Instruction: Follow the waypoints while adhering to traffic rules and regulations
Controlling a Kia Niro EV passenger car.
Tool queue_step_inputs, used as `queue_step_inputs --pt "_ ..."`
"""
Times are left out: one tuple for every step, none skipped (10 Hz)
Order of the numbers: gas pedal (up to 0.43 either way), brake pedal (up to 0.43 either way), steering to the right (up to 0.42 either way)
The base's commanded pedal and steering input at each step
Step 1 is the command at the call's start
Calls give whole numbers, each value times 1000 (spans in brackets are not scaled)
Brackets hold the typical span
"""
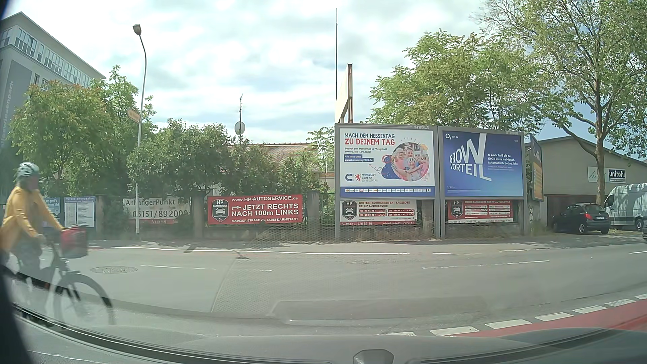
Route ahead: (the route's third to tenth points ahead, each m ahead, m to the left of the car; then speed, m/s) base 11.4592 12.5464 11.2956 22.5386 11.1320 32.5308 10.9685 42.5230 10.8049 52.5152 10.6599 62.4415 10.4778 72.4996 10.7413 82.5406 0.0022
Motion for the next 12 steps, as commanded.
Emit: queue_step_inputs --pt "0 287 -219" --pt "0 280 -219" --pt "0 287 -219" --pt "0 280 -219" --pt "0 280 -219" --pt "0 287 -219" --pt "0 287 -215" --pt "0 280 -212" --pt "0 280 -212" --pt "0 287 -212" --pt "0 280 -212" --pt "0 287 -212"
